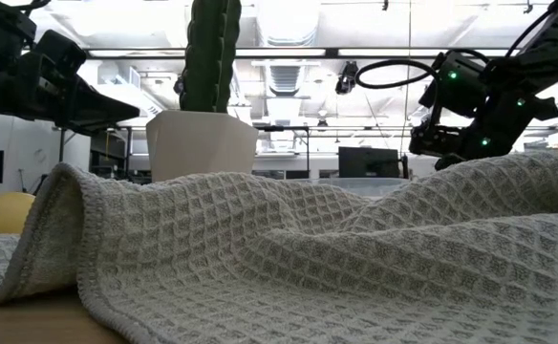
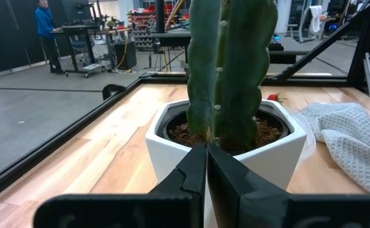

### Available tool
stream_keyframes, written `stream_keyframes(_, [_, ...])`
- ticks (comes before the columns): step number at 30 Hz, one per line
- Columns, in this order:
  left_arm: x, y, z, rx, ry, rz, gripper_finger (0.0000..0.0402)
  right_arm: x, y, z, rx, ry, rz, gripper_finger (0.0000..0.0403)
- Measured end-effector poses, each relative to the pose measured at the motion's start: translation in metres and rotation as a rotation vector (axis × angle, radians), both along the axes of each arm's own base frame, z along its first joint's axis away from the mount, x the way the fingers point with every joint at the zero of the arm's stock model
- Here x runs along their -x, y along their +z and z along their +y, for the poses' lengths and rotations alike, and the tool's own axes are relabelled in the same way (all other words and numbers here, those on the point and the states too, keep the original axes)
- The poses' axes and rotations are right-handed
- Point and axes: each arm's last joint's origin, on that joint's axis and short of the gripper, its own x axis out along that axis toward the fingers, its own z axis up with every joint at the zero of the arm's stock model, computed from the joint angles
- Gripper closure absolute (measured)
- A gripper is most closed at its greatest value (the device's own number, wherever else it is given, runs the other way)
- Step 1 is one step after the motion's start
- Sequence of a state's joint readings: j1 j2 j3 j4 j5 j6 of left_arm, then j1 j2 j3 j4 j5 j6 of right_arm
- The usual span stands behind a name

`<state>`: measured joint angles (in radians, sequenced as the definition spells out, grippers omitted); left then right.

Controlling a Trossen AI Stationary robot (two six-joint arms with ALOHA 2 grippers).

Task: Pick and placing Produce into tupperware
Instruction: Put the blackberry into the transparent bin

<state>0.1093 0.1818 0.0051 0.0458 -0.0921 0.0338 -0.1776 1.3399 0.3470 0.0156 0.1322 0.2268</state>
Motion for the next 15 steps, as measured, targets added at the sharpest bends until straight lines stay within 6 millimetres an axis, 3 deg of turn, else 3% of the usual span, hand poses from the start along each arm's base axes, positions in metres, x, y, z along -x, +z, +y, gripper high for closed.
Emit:
stream_keyframes(7, [0.0,0.0,0.0,0.0,0.0,0.0,0.0402,0.0006,-0.0004,0.0001,0.0,0.003,0.007,0.0208])
stream_keyframes(15, [0.0,0.0,0.0,0.0,0.0,0.0,0.0402,0.0016,-0.0011,0.0003,0.002,0.008,0.018,0.0251])
